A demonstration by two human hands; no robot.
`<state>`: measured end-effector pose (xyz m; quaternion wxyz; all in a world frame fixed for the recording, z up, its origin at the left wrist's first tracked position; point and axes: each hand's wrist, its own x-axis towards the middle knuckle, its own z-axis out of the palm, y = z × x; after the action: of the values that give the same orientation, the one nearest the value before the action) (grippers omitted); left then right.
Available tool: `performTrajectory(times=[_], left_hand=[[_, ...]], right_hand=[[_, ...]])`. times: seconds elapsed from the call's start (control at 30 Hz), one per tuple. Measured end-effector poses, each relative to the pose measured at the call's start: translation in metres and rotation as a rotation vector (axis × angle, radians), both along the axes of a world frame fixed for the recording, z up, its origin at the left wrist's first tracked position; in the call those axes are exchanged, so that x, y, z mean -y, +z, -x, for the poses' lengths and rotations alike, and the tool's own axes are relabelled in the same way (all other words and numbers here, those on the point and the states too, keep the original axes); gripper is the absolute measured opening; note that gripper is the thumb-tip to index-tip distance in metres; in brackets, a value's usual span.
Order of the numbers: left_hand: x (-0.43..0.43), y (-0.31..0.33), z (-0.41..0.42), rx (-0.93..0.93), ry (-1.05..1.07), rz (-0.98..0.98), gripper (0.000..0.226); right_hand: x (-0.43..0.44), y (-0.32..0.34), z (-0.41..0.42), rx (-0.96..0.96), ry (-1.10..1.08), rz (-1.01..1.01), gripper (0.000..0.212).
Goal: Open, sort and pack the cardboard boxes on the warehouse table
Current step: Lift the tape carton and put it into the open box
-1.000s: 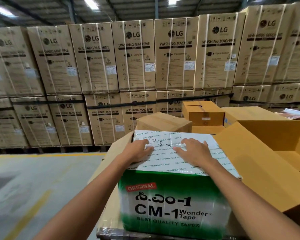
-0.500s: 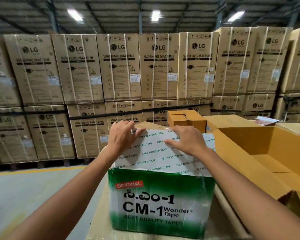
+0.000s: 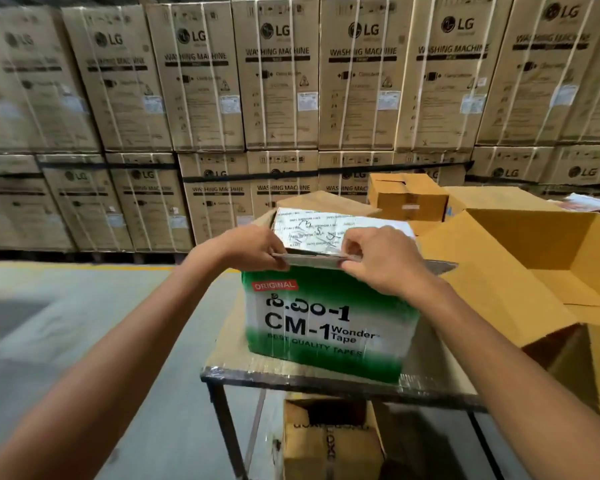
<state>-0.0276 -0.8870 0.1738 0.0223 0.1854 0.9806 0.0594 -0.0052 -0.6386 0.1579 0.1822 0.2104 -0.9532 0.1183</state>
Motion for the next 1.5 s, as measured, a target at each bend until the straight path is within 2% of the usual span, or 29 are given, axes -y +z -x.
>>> performTrajectory(times=[0.07,0.13,0.23,0.3,0.33,0.4,0.47,0.53,0.67,0.77,0.83,0.93,1.07,1.13,1.2,1.3,1.37,1.47,1.5], left_hand=[[-0.005,-0.025,-0.015,-0.054,0.002,0.018,0.034],[-0.005,-0.053,-0.022,-0.227,0.000,0.059,0.036],[-0.002,-0.101,-0.031,-0.441,0.061,0.050,0.037],[-0.002,-0.126,-0.037,-0.541,0.089,0.117,0.042],[-0.004,-0.133,-0.038,-0.525,0.099,0.157,0.049],[-0.007,-0.136,-0.039,-0.336,0.143,0.137,0.076],[-0.012,-0.130,-0.035,-0.181,0.171,0.096,0.092],[-0.022,-0.120,-0.029,-0.221,0.151,0.084,0.082],[-0.032,-0.096,0.012,-0.395,0.121,-0.103,0.048],[-0.038,-0.083,0.050,-0.341,0.150,-0.210,0.034],[-0.044,-0.080,0.073,-0.225,0.229,-0.214,0.035],[-0.055,-0.084,0.100,-0.055,0.318,-0.023,0.050],[-0.059,-0.095,0.109,-0.115,0.375,0.049,0.053],[-0.059,-0.099,0.110,-0.167,0.397,0.056,0.051],[-0.059,-0.101,0.112,-0.152,0.410,0.052,0.048],[-0.058,-0.097,0.117,-0.080,0.422,0.049,0.049],[-0.058,-0.096,0.120,-0.044,0.436,0.053,0.052],[-0.058,-0.097,0.121,-0.040,0.457,0.050,0.052],[-0.057,-0.097,0.119,-0.047,0.467,0.047,0.052]], right_hand=[[0.001,-0.017,-0.016,0.148,0.043,0.015,0.015],[0.001,-0.037,-0.026,0.228,0.078,0.063,0.020],[0.002,-0.061,-0.038,0.241,0.119,0.073,0.022],[0.000,-0.071,-0.042,0.225,0.141,0.007,0.021],[-0.002,-0.076,-0.041,0.234,0.150,-0.041,0.025],[-0.007,-0.082,-0.038,0.313,0.163,-0.114,0.047],[-0.012,-0.085,-0.032,0.405,0.159,-0.051,0.062],[-0.017,-0.090,-0.023,0.408,0.145,0.069,0.061],[-0.022,-0.095,0.000,0.275,0.047,0.247,0.038],[-0.020,-0.087,0.019,0.170,0.005,0.361,0.023],[-0.017,-0.078,0.034,0.096,-0.039,0.397,0.017],[-0.013,-0.072,0.059,0.065,-0.159,0.423,0.016],[-0.003,-0.083,0.084,0.125,-0.396,0.360,0.050],[0.002,-0.081,0.093,0.152,-0.435,0.315,0.056],[0.004,-0.072,0.097,0.209,-0.448,0.265,0.049],[0.006,-0.061,0.100,0.247,-0.437,0.228,0.018],[0.008,-0.054,0.097,0.235,-0.398,0.214,0.012],[0.009,-0.034,0.092,0.067,-0.360,0.167,0.005],[0.006,-0.026,0.090,-0.045,-0.371,0.130,0.011]])
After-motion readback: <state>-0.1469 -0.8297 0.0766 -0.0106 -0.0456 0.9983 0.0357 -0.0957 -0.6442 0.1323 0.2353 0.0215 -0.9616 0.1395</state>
